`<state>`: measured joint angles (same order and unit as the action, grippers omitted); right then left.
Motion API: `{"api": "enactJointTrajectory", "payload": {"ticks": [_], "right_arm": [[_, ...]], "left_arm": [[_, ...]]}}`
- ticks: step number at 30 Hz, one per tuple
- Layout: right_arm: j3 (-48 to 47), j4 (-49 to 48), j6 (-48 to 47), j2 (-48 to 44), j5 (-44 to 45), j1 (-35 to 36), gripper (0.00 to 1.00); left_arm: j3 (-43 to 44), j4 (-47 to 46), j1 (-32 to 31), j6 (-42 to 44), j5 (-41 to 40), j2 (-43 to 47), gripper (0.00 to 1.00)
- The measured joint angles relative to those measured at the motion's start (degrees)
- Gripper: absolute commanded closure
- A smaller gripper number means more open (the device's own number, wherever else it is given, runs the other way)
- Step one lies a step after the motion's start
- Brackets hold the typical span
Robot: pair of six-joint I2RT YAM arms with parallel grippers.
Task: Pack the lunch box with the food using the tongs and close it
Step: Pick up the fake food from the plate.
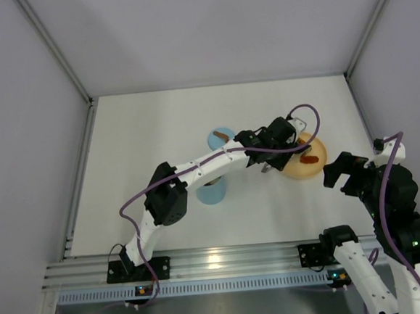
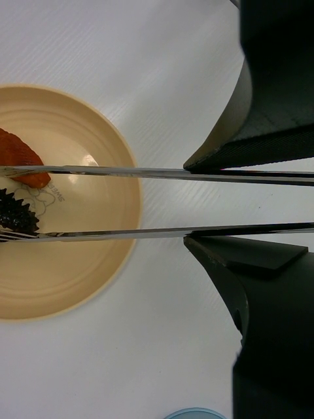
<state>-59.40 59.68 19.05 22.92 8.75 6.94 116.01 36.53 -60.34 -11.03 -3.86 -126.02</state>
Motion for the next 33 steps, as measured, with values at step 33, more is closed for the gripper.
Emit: {"api": "enactJointTrajectory", "payload": {"ticks": [33], "right_arm": [[0.0,0.0,0.0,0.0,0.6,0.0,0.00]], "left_arm": [[0.5,2.6,0.0,0.2,0.1,-0.1,0.82]]}}
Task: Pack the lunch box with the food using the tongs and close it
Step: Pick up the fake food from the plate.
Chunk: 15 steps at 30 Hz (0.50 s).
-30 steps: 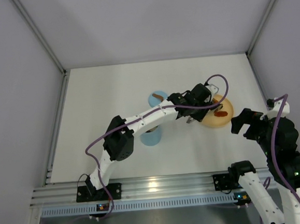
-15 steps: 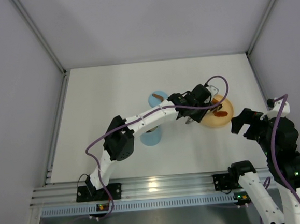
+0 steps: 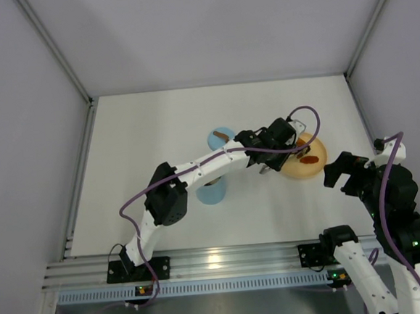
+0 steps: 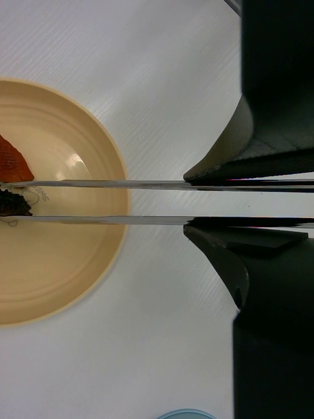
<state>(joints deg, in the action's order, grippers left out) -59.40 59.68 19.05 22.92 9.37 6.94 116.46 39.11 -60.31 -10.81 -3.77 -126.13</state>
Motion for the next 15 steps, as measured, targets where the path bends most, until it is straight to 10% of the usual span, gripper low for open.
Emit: {"api": "enactJointTrajectory", "payload": {"ticks": [15], "right_arm": [[0.0,0.0,0.0,0.0,0.2,0.0,0.01]], "left_arm": [[0.0,3.5,0.0,-1.8,-0.8,11.8,0.81]]}}
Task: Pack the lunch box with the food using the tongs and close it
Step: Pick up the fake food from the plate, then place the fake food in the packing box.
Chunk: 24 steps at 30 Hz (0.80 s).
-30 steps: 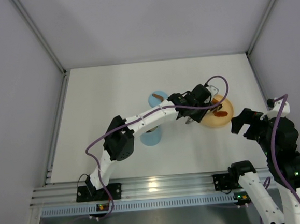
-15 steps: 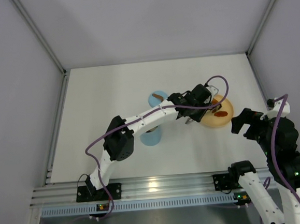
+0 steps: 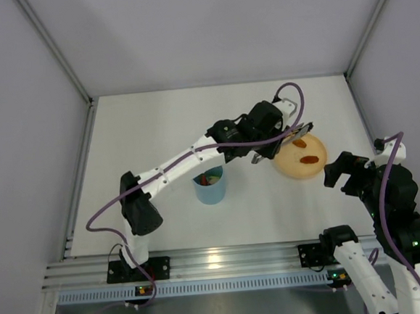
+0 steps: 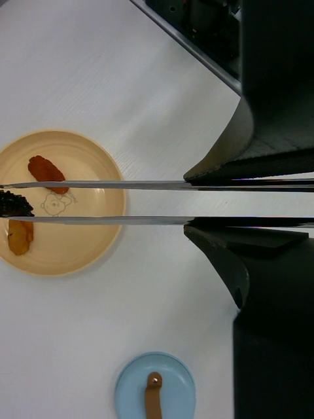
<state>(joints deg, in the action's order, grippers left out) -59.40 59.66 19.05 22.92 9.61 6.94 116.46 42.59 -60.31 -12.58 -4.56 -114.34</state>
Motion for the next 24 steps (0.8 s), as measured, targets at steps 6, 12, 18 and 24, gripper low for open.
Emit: {"api": "enactJointTrajectory", "payload": {"ticks": [6,12,18,24], "right_arm": [[0.0,-0.1,0.0,0.0,0.0,0.0,0.01],[0.0,-0.4,0.1,0.9,-0.3,0.0,0.01],[0.3,-0.9,0.1,2.4,-0.4,0.0,0.00],[0.9,-1.7,0.1,4.4,-0.5,0.0,0.01]], "left_arm": [[-0.2,5.7,0.0,-2.6,-3.6,7.5,0.82],[-9.9,11.4,0.0,-5.6,-7.7,19.5,0.81],[-20.5,16.9,0.0,-7.5,-9.8,34.6,0.80],[-25.3,21.7,0.0,-9.1,-11.1,45.8,0.80]]}}
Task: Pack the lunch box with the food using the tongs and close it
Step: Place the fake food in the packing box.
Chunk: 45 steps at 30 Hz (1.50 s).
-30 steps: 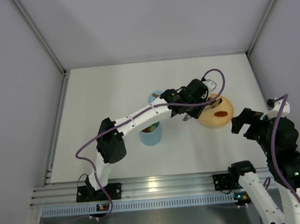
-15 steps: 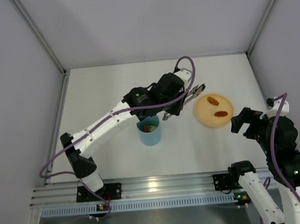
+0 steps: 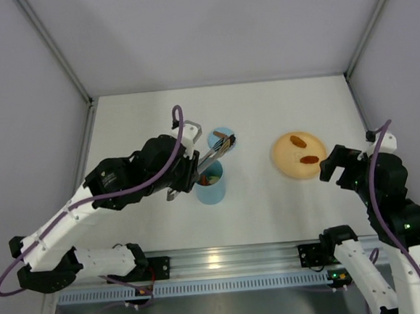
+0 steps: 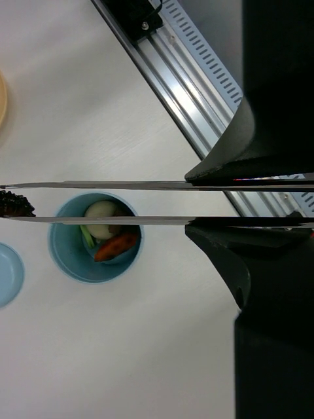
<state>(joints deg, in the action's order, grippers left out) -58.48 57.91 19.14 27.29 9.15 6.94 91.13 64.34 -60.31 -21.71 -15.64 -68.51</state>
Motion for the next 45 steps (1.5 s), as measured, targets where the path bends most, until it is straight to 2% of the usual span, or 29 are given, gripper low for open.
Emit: {"api": "enactJointTrajectory", "payload": {"ticks": [12,16,23,26,29,36,41,45], "right_arm": [[0.1,-0.2,0.1,0.5,-0.2,0.0,0.01],[0.9,-0.9,0.1,0.5,-0.2,0.0,0.00],[1.2,-1.4,0.2,0.5,-0.2,0.0,0.00],[1.5,-1.4,0.1,0.5,-0.2,0.0,0.01],[1.5,-1.6,0.1,0.5,-0.2,0.0,0.01],[1.6,-1.7,0.1,0.5,-0.2,0.0,0.01],[1.6,-1.7,0.1,0.5,-0.2,0.0,0.01],[1.6,-1.7,0.1,0.5,0.2,0.0,0.01]], "left_arm": [[-9.4,6.3,0.0,-3.7,-0.1,9.2,0.80],[-10.2,7.4,0.0,-4.0,0.1,10.8,0.76],[-11.0,8.3,0.0,-4.4,0.6,11.1,0.59],[-10.9,8.3,0.0,-4.6,0.6,11.1,0.56],[-10.1,8.7,0.0,-4.6,0.6,11.0,0.53],[-4.5,10.0,0.0,-4.3,1.0,9.0,0.55],[2.3,8.6,0.0,-3.0,2.3,3.0,0.55],[6.2,3.9,0.0,-1.4,3.6,-4.5,0.55]]}}
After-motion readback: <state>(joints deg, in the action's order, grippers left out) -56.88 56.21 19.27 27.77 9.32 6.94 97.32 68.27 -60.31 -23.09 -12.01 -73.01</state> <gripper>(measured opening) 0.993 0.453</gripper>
